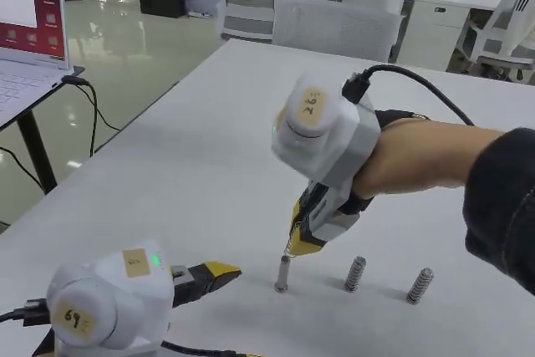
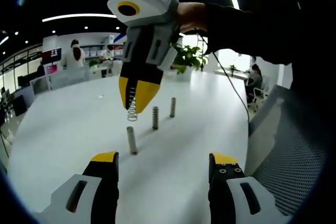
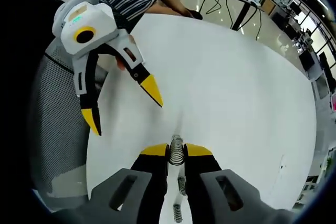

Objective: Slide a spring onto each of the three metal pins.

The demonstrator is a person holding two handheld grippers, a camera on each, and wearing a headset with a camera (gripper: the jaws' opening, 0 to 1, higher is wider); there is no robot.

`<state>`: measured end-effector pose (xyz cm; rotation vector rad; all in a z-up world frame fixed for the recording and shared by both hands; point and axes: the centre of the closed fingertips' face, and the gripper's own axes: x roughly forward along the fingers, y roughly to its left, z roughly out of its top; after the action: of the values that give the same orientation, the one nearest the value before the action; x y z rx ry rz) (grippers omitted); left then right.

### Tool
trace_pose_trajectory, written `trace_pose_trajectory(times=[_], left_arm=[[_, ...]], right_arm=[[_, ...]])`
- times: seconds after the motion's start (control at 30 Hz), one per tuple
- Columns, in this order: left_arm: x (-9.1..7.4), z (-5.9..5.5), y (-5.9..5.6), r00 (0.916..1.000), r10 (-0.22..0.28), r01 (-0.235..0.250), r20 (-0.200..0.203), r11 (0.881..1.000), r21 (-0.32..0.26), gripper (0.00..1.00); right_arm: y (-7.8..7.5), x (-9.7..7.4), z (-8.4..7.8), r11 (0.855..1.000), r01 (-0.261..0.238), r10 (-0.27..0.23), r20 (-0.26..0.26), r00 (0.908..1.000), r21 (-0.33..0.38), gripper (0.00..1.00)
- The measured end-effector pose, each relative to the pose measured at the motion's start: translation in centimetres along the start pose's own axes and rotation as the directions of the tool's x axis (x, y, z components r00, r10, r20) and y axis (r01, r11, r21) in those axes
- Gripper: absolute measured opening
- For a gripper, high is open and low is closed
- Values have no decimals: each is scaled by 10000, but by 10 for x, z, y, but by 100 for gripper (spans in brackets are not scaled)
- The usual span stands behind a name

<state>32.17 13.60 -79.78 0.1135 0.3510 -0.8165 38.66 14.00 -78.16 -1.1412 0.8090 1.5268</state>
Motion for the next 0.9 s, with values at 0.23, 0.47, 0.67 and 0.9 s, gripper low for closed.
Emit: trace_pose_trajectory(times=[0.23,0.47,0.67,0.9], left_arm=[[-2,-1,1,10000,29,-29,7,10000,-37,64],[-3,-3,3,10000,86,-86,23,9999,-72,63],[-4,-4,4,9999,98,-98,36,9999,-92,62],[-4,-4,5,9999,109,-108,40,9999,-102,61]], right_arm=[[-2,9,-2,9999,-106,105,-207,9997,-15,8],[-2,16,-4,9998,-182,182,-343,9992,2,8],[-3,22,-4,9996,-268,270,-435,9987,65,8],[-2,35,-9,9993,-371,373,-780,9963,48,8]])
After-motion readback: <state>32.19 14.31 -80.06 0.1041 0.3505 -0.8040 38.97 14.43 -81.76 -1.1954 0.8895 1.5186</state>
